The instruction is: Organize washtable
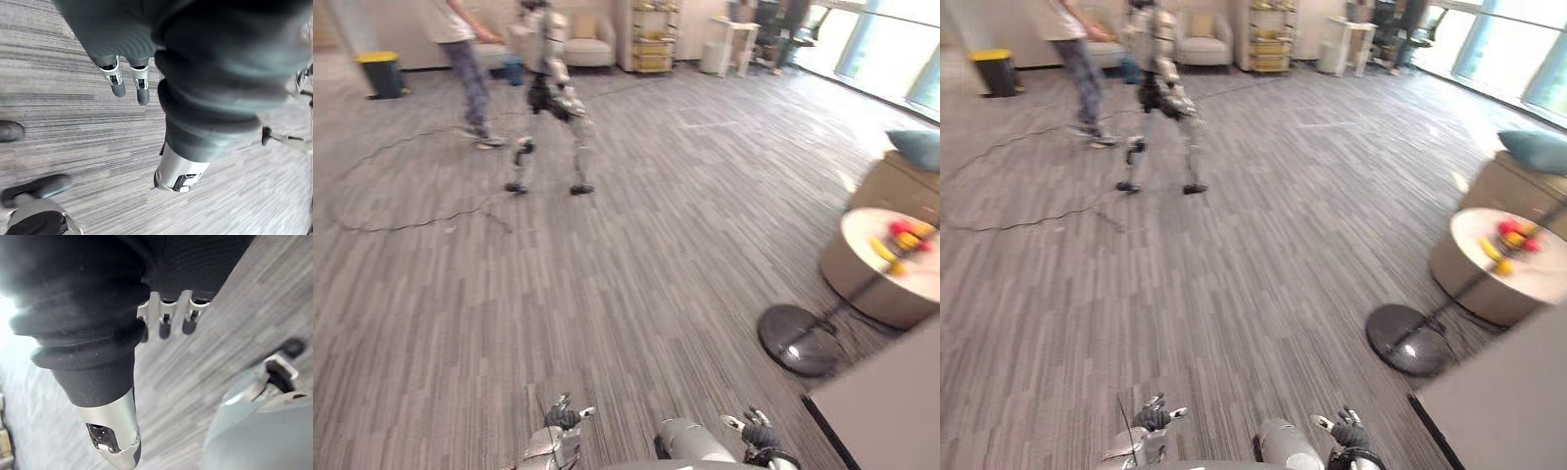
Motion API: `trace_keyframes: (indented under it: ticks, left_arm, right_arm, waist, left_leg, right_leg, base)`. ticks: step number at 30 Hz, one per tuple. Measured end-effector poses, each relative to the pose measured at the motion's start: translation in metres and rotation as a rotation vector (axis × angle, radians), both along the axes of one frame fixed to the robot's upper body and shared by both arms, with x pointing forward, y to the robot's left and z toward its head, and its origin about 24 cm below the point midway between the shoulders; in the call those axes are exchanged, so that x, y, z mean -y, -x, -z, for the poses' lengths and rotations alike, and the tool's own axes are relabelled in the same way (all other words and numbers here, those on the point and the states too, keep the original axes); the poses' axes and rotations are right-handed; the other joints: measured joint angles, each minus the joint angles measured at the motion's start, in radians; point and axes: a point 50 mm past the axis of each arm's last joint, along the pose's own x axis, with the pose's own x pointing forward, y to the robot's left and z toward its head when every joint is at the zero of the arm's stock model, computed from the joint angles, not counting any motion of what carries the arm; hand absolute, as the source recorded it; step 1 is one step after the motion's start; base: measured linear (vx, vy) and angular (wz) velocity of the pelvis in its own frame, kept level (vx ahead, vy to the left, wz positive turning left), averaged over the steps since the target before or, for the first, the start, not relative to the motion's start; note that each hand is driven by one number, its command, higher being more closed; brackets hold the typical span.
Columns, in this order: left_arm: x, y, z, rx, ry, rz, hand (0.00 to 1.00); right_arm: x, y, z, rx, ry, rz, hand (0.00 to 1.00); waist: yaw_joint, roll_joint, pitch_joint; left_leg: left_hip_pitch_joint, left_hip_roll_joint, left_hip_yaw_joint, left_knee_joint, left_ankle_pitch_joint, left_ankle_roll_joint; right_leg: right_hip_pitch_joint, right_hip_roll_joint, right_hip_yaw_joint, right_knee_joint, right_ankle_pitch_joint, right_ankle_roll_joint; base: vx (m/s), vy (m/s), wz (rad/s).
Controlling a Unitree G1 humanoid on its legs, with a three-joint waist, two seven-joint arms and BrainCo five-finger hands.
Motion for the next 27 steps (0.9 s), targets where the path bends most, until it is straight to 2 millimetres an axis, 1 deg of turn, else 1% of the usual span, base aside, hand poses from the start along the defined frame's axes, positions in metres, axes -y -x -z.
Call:
trace_keyframes:
  ticks: [1, 2, 3, 4, 5, 6, 7, 8, 9, 10, 11, 12, 13, 14, 15, 16, 17, 18, 19, 20, 22, 25, 27]
  left_arm:
    - [0.001, 0.006, 0.002, -0.025, 0.0, -0.011, 0.0]
    - [-0.001, 0.008, 0.003, -0.032, -0.008, -0.009, 0.0]
    - [-0.005, 0.016, 0.005, -0.051, -0.016, -0.023, 0.0]
    - [-0.003, 0.016, 0.004, -0.047, -0.011, -0.029, 0.0]
    - [-0.004, 0.018, 0.005, -0.051, -0.006, -0.052, 0.0]
    - [-0.008, 0.02, 0.005, -0.045, 0.005, -0.118, 0.0]
    - [-0.01, 0.018, 0.004, -0.033, 0.011, -0.151, 0.0]
    - [-0.018, 0.019, 0.002, -0.017, 0.003, -0.209, 0.0]
    - [-0.026, 0.025, 0.002, -0.028, -0.012, -0.255, 0.0]
    - [-0.03, 0.03, 0.003, -0.037, -0.02, -0.273, 0.0]
    - [-0.036, 0.038, 0.003, -0.046, -0.03, -0.294, 0.0]
    - [-0.038, 0.047, 0.005, -0.064, -0.033, -0.316, 0.0]
    - [-0.03, 0.056, 0.009, -0.093, -0.013, -0.339, 0.0]
    - [-0.026, 0.06, 0.011, -0.107, 0.003, -0.368, 0.0]
    - [-0.023, 0.068, 0.014, -0.133, 0.024, -0.419, 0.0]
    - [-0.024, 0.073, 0.015, -0.151, 0.019, -0.42, 0.0]
    - [-0.028, 0.079, 0.016, -0.171, 0.012, -0.417, 0.0]
    - [-0.031, 0.08, 0.016, -0.175, 0.005, -0.408, 0.0]
    - [-0.034, 0.079, 0.015, -0.174, -0.001, -0.401, 0.0]
    - [-0.036, 0.078, 0.015, -0.172, -0.007, -0.392, 0.0]
    - [-0.043, 0.075, 0.013, -0.166, -0.032, -0.345, 0.0]
    - [-0.051, 0.071, 0.011, -0.156, -0.055, -0.287, 0.0]
    - [-0.051, 0.068, 0.01, -0.151, -0.059, -0.238, 0.0]
  right_arm:
    - [0.001, 0.003, 0.001, -0.014, 0.001, -0.003, 0.0]
    - [0.001, 0.004, 0.002, -0.024, -0.001, -0.002, 0.0]
    - [0.002, 0.009, 0.004, -0.051, -0.005, 0.0, 0.0]
    - [0.004, 0.011, 0.004, -0.062, -0.002, -0.002, 0.0]
    - [0.006, 0.013, 0.004, -0.074, 0.004, -0.013, 0.0]
    - [0.011, 0.007, 0.002, -0.061, 0.021, -0.038, 0.0]
    - [0.013, 0.005, 0.001, -0.058, 0.029, -0.04, 0.0]
    - [0.013, 0.006, 0.003, -0.073, 0.027, -0.039, 0.0]
    - [0.008, 0.005, 0.004, -0.072, 0.012, -0.036, 0.0]
    - [0.004, 0.0, 0.003, -0.06, 0.002, -0.037, 0.0]
    - [-0.003, -0.004, 0.004, -0.048, -0.017, -0.033, 0.0]
    - [-0.003, -0.008, 0.003, -0.038, -0.019, -0.022, 0.0]
    - [0.0, -0.014, 0.001, -0.015, -0.01, -0.026, 0.0]
    - [0.004, -0.016, 0.0, -0.011, 0.001, -0.028, 0.0]
    - [0.003, -0.011, 0.003, -0.038, -0.009, -0.014, 0.0]
    - [0.003, -0.005, 0.005, -0.058, -0.013, -0.01, 0.0]
    - [0.002, 0.0, 0.007, -0.072, -0.025, 0.018, 0.0]
    - [0.002, 0.004, 0.008, -0.088, -0.028, 0.02, 0.0]
    - [0.001, 0.003, 0.009, -0.099, -0.035, 0.014, 0.0]
    - [-0.001, 0.004, 0.01, -0.104, -0.039, 0.012, 0.0]
    - [-0.006, 0.009, 0.013, -0.13, -0.054, 0.006, 0.0]
    - [-0.013, 0.013, 0.015, -0.152, -0.068, -0.013, 0.0]
    - [-0.013, 0.014, 0.015, -0.152, -0.082, -0.02, 0.0]
  waist:
    - [0.0, -0.003, -0.001]
    - [-0.003, -0.003, -0.002]
    - [-0.01, -0.005, -0.008]
    - [-0.01, -0.003, -0.011]
    - [-0.009, 0.006, -0.012]
    - [-0.001, 0.026, 0.002]
    - [0.015, 0.038, 0.009]
    - [0.039, 0.039, 0.018]
    - [0.052, 0.017, 0.02]
    - [0.051, 0.004, 0.02]
    - [0.053, -0.014, 0.013]
    - [0.065, -0.024, 0.002]
    - [0.079, 0.016, -0.013]
    - [0.079, 0.047, -0.013]
    - [0.086, 0.054, -0.022]
    - [0.083, 0.055, -0.033]
    - [0.069, 0.045, -0.044]
    - [0.067, 0.034, -0.045]
    - [0.066, 0.03, -0.046]
    - [0.066, 0.025, -0.046]
    - [0.069, -0.006, -0.049]
    - [0.074, -0.03, -0.05]
    - [0.074, -0.032, -0.051]
  left_leg:
    - [0.032, 0.001, -0.019, 0.027, -0.049, -0.018]
    - [0.047, 0.006, -0.023, 0.042, -0.068, -0.037]
    - [0.045, 0.021, -0.031, 0.113, -0.09, -0.071]
    - [0.012, 0.035, -0.03, 0.191, -0.094, -0.088]
    - [-0.096, 0.062, -0.018, 0.42, -0.066, -0.155]
    - [-0.252, 0.11, -0.018, 0.719, -0.002, -0.264]
    - [-0.307, 0.145, -0.006, 0.828, -0.003, -0.264]
    - [-0.35, 0.219, 0.026, 0.919, -0.007, -0.258]
    - [-0.348, 0.277, 0.056, 0.87, -0.022, -0.23]
    - [-0.343, 0.295, 0.073, 0.809, -0.033, -0.213]
    - [-0.336, 0.299, 0.079, 0.647, -0.054, -0.217]
    - [-0.322, 0.28, 0.054, 0.415, -0.047, -0.24]
    - [-0.305, 0.283, 0.035, 0.165, 0.061, -0.262]
    - [-0.314, 0.291, 0.03, 0.097, 0.157, -0.255]
    - [-0.295, 0.274, 0.05, 0.072, 0.207, -0.236]
    - [-0.282, 0.262, 0.055, 0.044, 0.212, -0.229]
    - [-0.247, 0.244, 0.069, -0.017, 0.22, -0.218]
    - [-0.228, 0.225, 0.085, -0.056, 0.231, -0.211]
    - [-0.212, 0.214, 0.101, -0.085, 0.239, -0.204]
    - [-0.207, 0.208, 0.106, -0.097, 0.24, -0.203]
    - [-0.197, 0.2, 0.113, -0.114, 0.24, -0.202]
    - [-0.173, 0.194, 0.124, -0.136, 0.24, -0.202]
    - [-0.146, 0.193, 0.133, -0.153, 0.24, -0.202]
  right_leg:
    - [-0.005, -0.018, -0.073, -0.076, 0.041, -0.039]
    - [-0.004, -0.021, -0.102, -0.079, 0.066, -0.06]
    - [0.006, -0.028, -0.131, -0.047, 0.14, -0.076]
    - [0.007, -0.03, -0.149, -0.031, 0.133, -0.067]
    - [0.03, -0.019, -0.179, -0.044, 0.105, -0.08]
    - [0.076, 0.008, -0.17, -0.085, 0.083, -0.098]
    - [0.099, 0.03, -0.166, -0.101, 0.082, -0.1]
    - [0.162, 0.058, -0.16, -0.129, 0.086, -0.11]
    - [0.244, 0.061, -0.16, -0.159, 0.086, -0.11]
    - [0.284, 0.057, -0.152, -0.178, 0.086, -0.11]
    - [0.338, 0.045, -0.12, -0.209, 0.085, -0.109]
    - [0.353, 0.035, -0.084, -0.221, 0.076, -0.095]
    - [0.357, 0.049, -0.045, -0.222, 0.061, -0.074]
    - [0.361, 0.06, -0.037, -0.221, 0.052, -0.065]
    - [0.374, 0.05, 0.0, -0.219, 0.037, -0.06]
    - [0.372, 0.038, 0.01, -0.218, 0.035, -0.056]
    - [0.369, 0.016, 0.024, -0.215, 0.01, -0.048]
    - [0.367, 0.0, 0.04, -0.22, -0.002, -0.049]
    - [0.361, -0.009, 0.054, -0.224, -0.003, -0.049]
    - [0.359, -0.014, 0.06, -0.225, -0.003, -0.049]
    - [0.363, -0.025, 0.062, -0.238, -0.003, -0.049]
    - [0.38, -0.033, 0.064, -0.255, -0.003, -0.049]
    - [0.387, -0.033, 0.07, -0.256, -0.003, -0.049]
  base:
    - [0.68, -0.076, 0.46]
    - [0.72, -0.102, 0.62]
    - [0.56, -0.097, 0.57]
    - [0.64, -0.167, 0.68]
    - [0.6, -0.207, 0.47]
    - [0.69, -0.244, 0.33]
    - [0.68, -0.21, -0.12]
    - [0.66, -0.202, -0.38]
    - [0.55, -0.163, -0.34]
    - [0.53, -0.127, -0.22]
    - [0.45, -0.031, -0.51]
    - [0.52, 0.043, -0.94]
    - [0.4, 0.108, -0.93]
    - [0.39, 0.161, -0.91]
    - [0.28, 0.15, -0.5]
    - [0.32, 0.186, -0.43]
    - [0.27, 0.166, -0.19]
    - [0.29, 0.179, -0.29]
    - [0.2, 0.14, -0.28]
    - [0.14, 0.093, -0.19]
    - [0.07, 0.042, -0.07]
    - [0.06, 0.01, -0.06]
    - [0.02, -0.019, -0.19]
